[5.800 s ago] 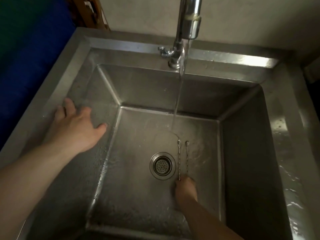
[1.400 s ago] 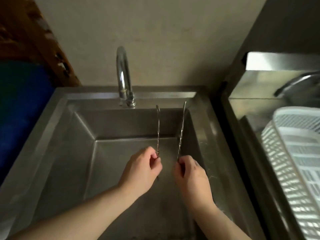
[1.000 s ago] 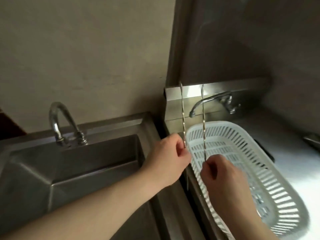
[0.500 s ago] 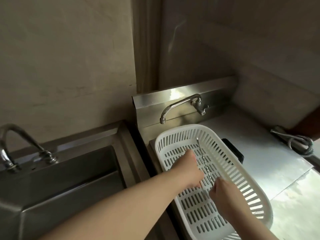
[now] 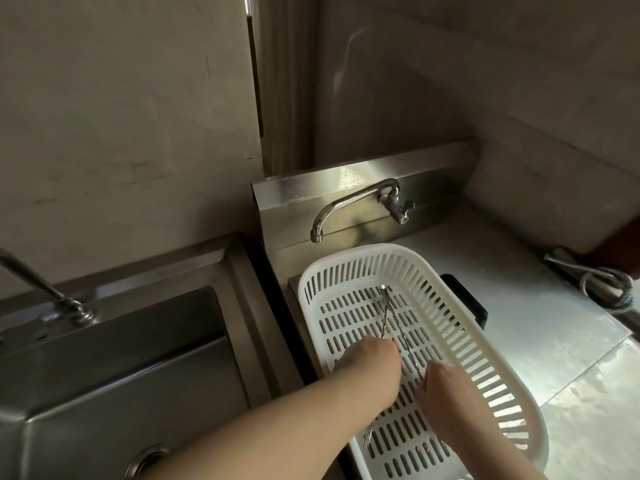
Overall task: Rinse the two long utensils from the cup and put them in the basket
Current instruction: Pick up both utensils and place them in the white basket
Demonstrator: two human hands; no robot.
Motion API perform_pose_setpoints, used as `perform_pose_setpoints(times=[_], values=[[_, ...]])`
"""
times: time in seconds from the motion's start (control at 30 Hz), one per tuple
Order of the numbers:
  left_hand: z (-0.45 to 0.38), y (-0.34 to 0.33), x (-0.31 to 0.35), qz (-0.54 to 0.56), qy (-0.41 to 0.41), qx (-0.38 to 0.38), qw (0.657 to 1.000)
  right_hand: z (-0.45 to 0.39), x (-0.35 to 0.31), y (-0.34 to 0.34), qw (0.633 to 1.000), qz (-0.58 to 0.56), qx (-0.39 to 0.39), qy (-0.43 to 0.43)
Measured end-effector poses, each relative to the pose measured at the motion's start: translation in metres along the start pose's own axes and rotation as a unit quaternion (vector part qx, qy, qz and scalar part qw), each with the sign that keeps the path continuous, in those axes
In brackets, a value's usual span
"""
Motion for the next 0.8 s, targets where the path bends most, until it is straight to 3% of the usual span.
perform_pose_setpoints(times=[0.23,0.53,0.73,0.8], values=[[0.002,-0.013,0.0,-0.02,0.014,-0.01,1.0,-0.003,0.005,-0.003,1.0,-0.002,-0.009,-0.018],[-0.014,-0.021,-0.002,-0.031,0.013,-0.036,0.999,-0.002,0.006,-0.002,0.999,0.006,-0.024,0.031],[-0.01,-0.024,-0.004,-0.184,-0.019,0.022,0.983,-0.005,-0.001,0.006,0.998,-0.01,-0.004,0.063],[-0.012,-0.033,-0.006,-0.219,-0.014,-0.016,0.976,-0.006,-0.005,0.007,0.997,-0.006,0.003,0.074]])
Point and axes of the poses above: each hand's wrist, its own z-axis away from the middle knuckle, its own y-axis out of the back of the hand, x = y × z, the point moved 7 cm from there along -z, towards the middle knuckle, and after that the axes turned 6 degrees about x, right-handed, at the moved point
